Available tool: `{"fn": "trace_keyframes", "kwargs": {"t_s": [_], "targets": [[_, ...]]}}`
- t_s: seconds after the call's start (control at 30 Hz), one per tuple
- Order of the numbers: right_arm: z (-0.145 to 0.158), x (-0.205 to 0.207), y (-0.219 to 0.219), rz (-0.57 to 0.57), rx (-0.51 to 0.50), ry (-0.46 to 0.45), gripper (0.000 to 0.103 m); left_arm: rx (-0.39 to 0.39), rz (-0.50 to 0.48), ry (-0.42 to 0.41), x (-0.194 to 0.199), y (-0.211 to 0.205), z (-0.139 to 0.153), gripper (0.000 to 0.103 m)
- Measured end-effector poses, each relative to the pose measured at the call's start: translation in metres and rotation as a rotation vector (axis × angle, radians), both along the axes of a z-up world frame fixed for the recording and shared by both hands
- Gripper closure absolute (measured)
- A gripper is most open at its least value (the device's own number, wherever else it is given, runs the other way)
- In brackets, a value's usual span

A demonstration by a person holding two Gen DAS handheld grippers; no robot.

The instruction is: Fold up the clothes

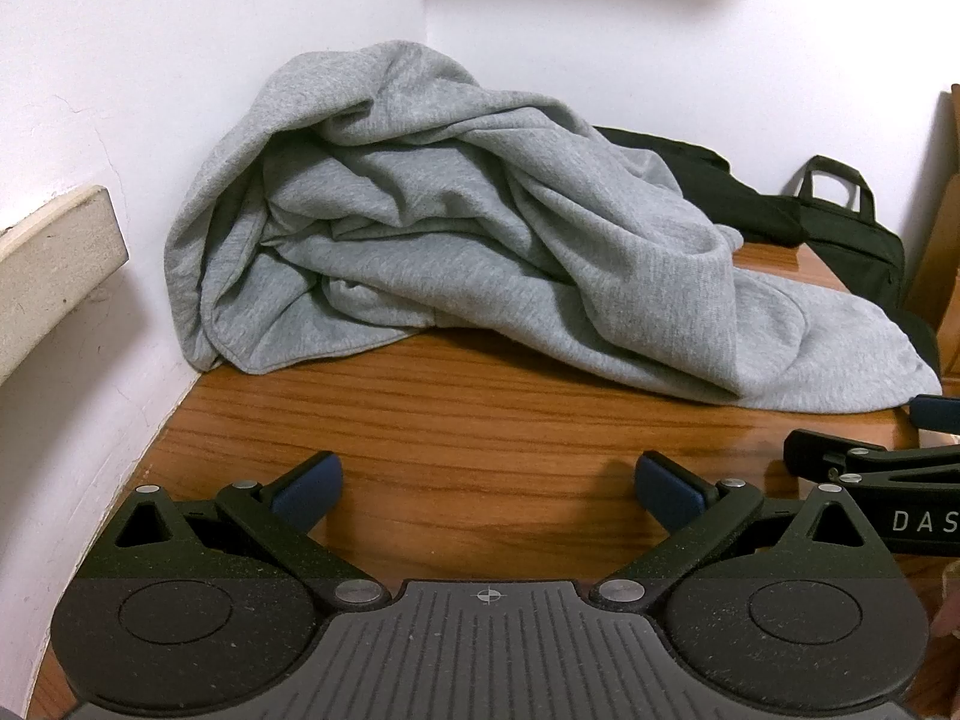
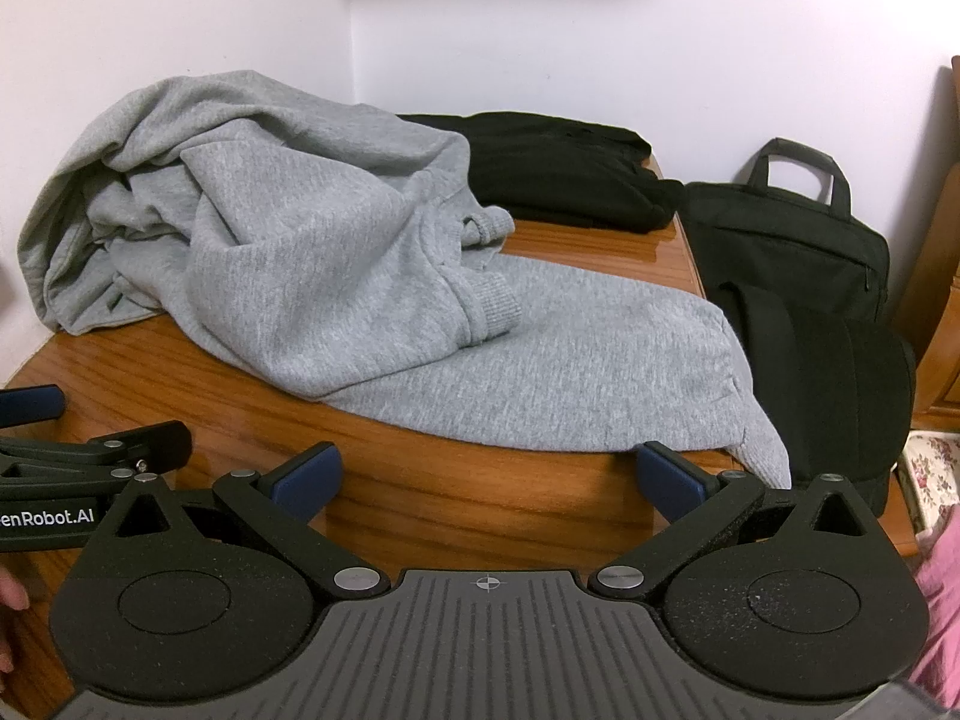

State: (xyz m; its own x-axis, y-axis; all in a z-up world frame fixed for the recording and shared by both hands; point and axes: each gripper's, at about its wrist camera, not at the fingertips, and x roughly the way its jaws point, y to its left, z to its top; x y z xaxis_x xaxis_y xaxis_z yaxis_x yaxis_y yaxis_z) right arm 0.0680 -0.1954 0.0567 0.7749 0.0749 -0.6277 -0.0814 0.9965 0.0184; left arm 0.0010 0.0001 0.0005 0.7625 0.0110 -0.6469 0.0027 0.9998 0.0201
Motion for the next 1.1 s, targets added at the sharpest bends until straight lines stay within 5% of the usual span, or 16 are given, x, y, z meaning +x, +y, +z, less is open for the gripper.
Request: {"fn": "trace_keyframes", "kwargs": {"t_s": [0.9, 1.1], "targets": [[-0.0001, -0.0003, -0.0004, 0.000, 0.000, 0.000, 0.000, 0.000, -0.001, -0.002, -0.0011, 0.0001, -0.0006, 0.000], [0.0024, -0.0006, -0.0067, 0.132, 0.031, 0.016, 0.000, -0.002, 0.006, -0.005, -0.0022, 0.0003, -0.0013, 0.000]]}}
